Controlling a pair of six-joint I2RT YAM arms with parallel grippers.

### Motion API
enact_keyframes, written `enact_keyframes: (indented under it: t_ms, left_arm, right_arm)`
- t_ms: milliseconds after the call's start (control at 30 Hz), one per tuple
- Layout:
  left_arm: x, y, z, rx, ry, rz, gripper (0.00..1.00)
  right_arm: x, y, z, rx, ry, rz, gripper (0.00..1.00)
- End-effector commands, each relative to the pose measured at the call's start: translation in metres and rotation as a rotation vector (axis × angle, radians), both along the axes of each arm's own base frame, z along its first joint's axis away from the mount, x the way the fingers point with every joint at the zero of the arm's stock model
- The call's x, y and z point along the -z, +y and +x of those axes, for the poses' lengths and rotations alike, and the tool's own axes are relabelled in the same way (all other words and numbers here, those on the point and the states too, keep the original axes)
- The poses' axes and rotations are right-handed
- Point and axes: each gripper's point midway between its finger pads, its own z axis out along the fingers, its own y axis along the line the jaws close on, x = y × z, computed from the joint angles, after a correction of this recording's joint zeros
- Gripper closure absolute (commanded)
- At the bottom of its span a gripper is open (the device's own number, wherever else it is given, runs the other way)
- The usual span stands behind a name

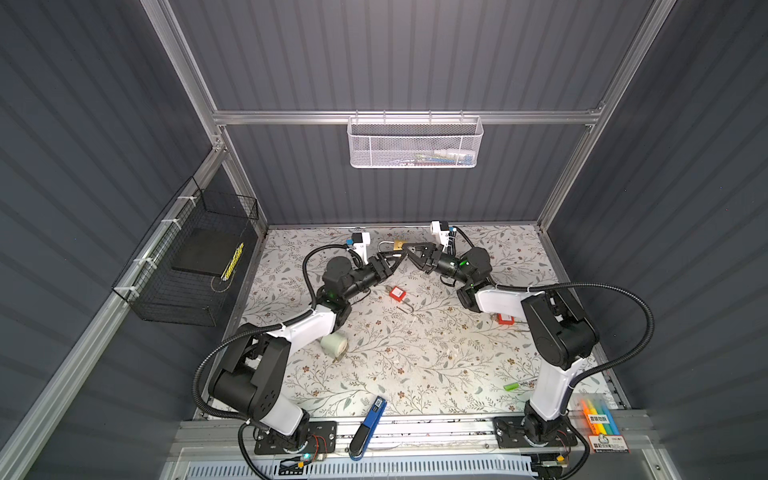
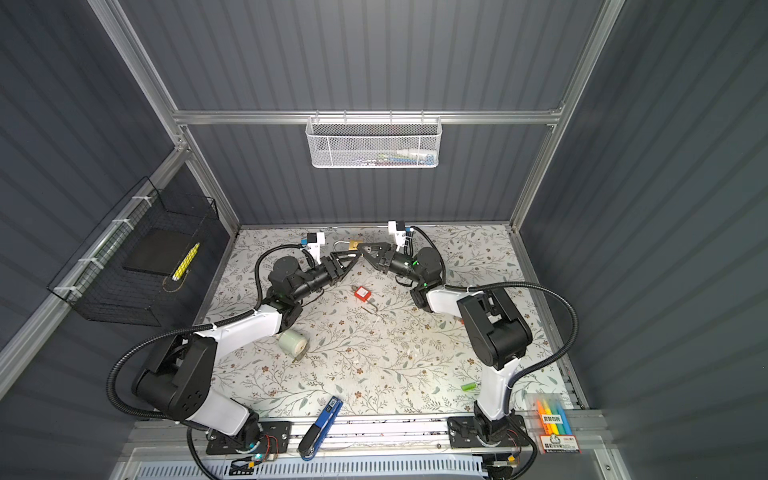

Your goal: Lock with the key

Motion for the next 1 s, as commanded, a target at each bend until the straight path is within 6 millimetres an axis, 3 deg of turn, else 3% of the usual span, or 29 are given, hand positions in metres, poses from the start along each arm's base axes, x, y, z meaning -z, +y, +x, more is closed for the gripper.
enact_keyframes:
  t_ms: [0, 233, 500, 767, 967]
  left_arm:
    - [-0.008, 0.022, -0.002, 0.002, -0.018, 0.014, 0.36]
    - [-0.021, 0.043, -0.003, 0.021, -0.056, 0.054, 0.38]
    - [-0.035, 0.028, -0.008, 0.191, -0.095, 0.098, 0.53]
    - [-0.04, 0.026, -0.014, 0.223, -0.102, 0.043, 0.54]
    - [-0.039, 0.026, -0.016, 0.223, -0.1, 0.035, 0.73]
  right_arm:
    - [-0.033, -0.015, -0.01, -0.008, -0.125, 0.027, 1.0]
    - [-0.041, -0.024, -0.018, -0.046, -0.16, -0.028, 1.0]
    - [-0.036, -0.017, -0.029, -0.128, -0.182, -0.144, 1.0]
    - [-0.041, -0.017, -0.022, -0.13, -0.179, -0.125, 1.0]
    - [-0.042, -0.016, -0.02, -0.136, -0.173, -0.107, 1.0]
